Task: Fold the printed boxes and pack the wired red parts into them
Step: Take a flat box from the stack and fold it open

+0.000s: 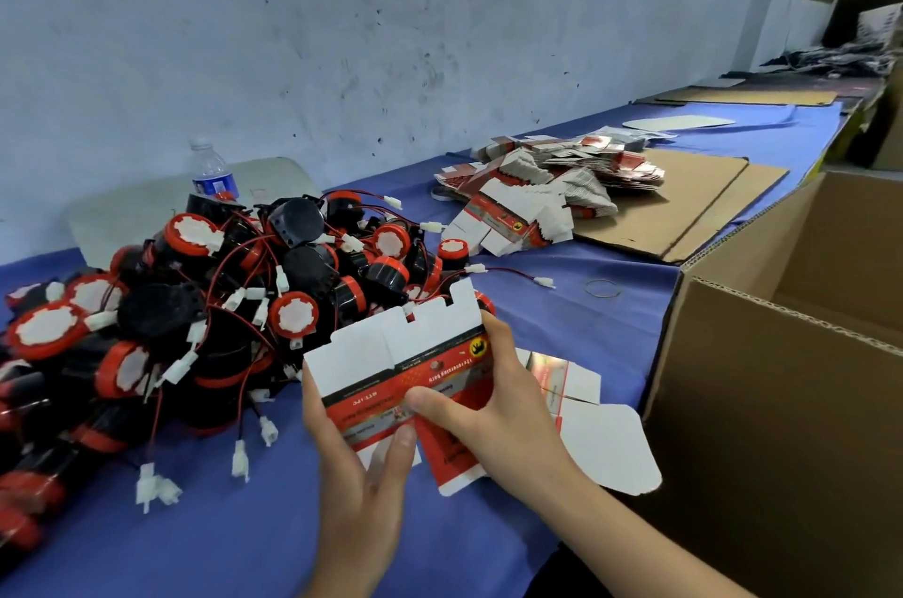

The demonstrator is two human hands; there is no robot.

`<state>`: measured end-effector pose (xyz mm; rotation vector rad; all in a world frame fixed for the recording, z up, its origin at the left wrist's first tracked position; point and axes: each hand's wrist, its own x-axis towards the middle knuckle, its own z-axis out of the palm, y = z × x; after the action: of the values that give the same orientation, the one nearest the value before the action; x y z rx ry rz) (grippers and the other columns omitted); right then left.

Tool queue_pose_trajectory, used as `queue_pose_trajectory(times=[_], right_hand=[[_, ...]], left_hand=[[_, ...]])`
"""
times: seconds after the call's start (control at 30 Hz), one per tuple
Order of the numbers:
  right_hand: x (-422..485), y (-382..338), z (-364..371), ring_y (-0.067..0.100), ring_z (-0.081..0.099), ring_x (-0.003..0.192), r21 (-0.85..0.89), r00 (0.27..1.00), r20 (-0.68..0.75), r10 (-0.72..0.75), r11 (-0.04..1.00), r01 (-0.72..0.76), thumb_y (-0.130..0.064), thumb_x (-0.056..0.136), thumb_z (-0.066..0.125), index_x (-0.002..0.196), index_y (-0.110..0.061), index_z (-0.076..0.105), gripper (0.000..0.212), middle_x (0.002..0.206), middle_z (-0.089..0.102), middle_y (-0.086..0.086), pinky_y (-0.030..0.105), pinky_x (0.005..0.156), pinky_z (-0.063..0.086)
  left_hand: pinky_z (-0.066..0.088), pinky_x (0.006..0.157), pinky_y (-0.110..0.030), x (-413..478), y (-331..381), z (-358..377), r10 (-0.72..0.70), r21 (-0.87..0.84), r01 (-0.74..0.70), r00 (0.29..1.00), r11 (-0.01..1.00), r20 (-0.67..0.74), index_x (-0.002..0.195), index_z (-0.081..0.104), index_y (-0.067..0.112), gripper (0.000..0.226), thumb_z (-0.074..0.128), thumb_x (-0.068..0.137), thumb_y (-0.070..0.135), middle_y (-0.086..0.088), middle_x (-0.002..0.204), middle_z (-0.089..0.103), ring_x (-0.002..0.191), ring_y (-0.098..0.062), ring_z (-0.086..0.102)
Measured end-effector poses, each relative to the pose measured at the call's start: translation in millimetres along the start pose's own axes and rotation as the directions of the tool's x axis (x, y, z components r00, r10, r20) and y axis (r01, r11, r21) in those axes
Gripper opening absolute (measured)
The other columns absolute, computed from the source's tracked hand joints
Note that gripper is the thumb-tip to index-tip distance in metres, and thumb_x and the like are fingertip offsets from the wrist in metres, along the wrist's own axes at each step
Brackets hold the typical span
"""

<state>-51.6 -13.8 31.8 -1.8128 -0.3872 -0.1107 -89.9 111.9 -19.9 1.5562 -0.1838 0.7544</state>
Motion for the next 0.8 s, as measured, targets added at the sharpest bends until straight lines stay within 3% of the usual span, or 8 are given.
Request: queue_pose_trajectory(times=[0.1, 0.17, 0.27, 0.33, 0.43, 0.6, 0.7, 0.8], right_hand=[[0, -1, 2, -0.006, 0.06, 0.098, 0.058, 0.996, -0.086, 0.025, 0.998, -0.02, -0.054, 0.07, 0.076, 0.119, -0.047, 0.035, 0.065, 0.107, 0.063, -0.023, 0.013, 0.084, 0.049], [1, -3, 6, 0.002, 0.06, 0.102, 0.125, 0.989, -0.136, 0.057, 0.991, -0.04, -0.057, 0.066, 0.076, 0.118, -0.045, 0.034, 0.068, 0.11, 0.061, -0.017, 0.029, 0.091, 0.052], [0, -6, 12, 0.012, 0.054, 0.116, 0.186, 0.978, -0.201, 0.053, 0.982, -0.015, -0.06, 0.056, 0.073, 0.126, -0.042, 0.029, 0.084, 0.123, 0.055, -0.01, 0.039, 0.099, 0.047], [-1, -9, 17, 0.014, 0.045, 0.127, 0.192, 0.97, -0.241, 0.039, 0.981, 0.009, -0.06, 0.054, 0.071, 0.131, -0.044, 0.025, 0.091, 0.134, 0.046, -0.009, 0.041, 0.105, 0.041], [-3, -14, 21, 0.012, 0.034, 0.133, 0.146, 0.97, -0.242, 0.003, 0.989, 0.034, -0.063, 0.053, 0.069, 0.134, -0.052, 0.018, 0.096, 0.14, 0.033, -0.015, 0.043, 0.108, 0.036], [1, -16, 19, 0.016, 0.042, 0.127, 0.178, 0.982, -0.19, 0.008, 0.984, 0.026, -0.058, 0.056, 0.068, 0.131, -0.055, 0.021, 0.088, 0.132, 0.042, -0.013, 0.044, 0.105, 0.04], [3, -17, 19, 0.022, 0.048, 0.123, 0.194, 0.985, -0.169, -0.029, 0.979, 0.062, -0.053, 0.058, 0.072, 0.121, -0.056, 0.027, 0.077, 0.127, 0.049, -0.006, 0.046, 0.101, 0.043], [7, -18, 18, 0.023, 0.053, 0.118, 0.207, 0.987, -0.148, -0.069, 0.973, 0.099, -0.05, 0.058, 0.079, 0.118, -0.051, 0.031, 0.077, 0.123, 0.052, -0.001, 0.045, 0.096, 0.047]], left_hand=[[0.044, 0.081, -0.003, -4, 0, 2, 0.06, 0.06, -0.063, 0.997, 0.996, 0.045, 0.141, 0.006, 0.061, 0.085, 0.063, 0.083, 0.033, 0.044, 0.129, 0.042, 0.116, 0.011, 0.051], [0.045, 0.086, -0.005, -6, 3, 4, 0.106, 0.12, -0.117, 0.99, 0.986, 0.092, 0.141, 0.003, 0.062, 0.079, 0.06, 0.087, 0.048, 0.039, 0.138, 0.035, 0.121, 0.009, 0.048], [0.044, 0.093, -0.01, -7, 1, 4, 0.113, 0.18, -0.135, 0.985, 0.974, 0.127, 0.141, -0.001, 0.062, 0.08, 0.054, 0.083, 0.067, 0.04, 0.141, 0.03, 0.123, 0.009, 0.046], [0.043, 0.094, -0.01, -7, -3, 3, 0.115, 0.199, -0.138, 0.986, 0.97, 0.122, 0.138, -0.001, 0.066, 0.086, 0.063, 0.083, 0.055, 0.046, 0.136, 0.031, 0.12, 0.013, 0.046], [0.041, 0.093, -0.005, -9, -16, 1, 0.165, 0.259, -0.201, 0.974, 0.945, 0.155, 0.145, -0.001, 0.052, 0.105, 0.066, 0.075, 0.013, 0.044, 0.138, 0.031, 0.12, 0.016, 0.045], [0.036, 0.095, -0.001, -11, -21, -1, 0.205, 0.322, -0.254, 0.962, 0.912, 0.179, 0.148, -0.008, 0.048, 0.116, 0.069, 0.071, 0.007, 0.03, 0.144, 0.024, 0.125, 0.018, 0.037], [0.037, 0.092, -0.001, -8, -13, 3, 0.209, 0.285, -0.228, 0.973, 0.931, 0.095, 0.146, -0.007, 0.052, 0.104, 0.07, 0.081, 0.03, 0.018, 0.142, 0.027, 0.122, 0.02, 0.039], [0.038, 0.088, -0.001, -4, -7, 4, 0.219, 0.233, -0.216, 0.976, 0.948, 0.013, 0.147, -0.008, 0.049, 0.087, 0.054, 0.087, 0.062, 0.018, 0.141, 0.03, 0.121, 0.018, 0.043]])
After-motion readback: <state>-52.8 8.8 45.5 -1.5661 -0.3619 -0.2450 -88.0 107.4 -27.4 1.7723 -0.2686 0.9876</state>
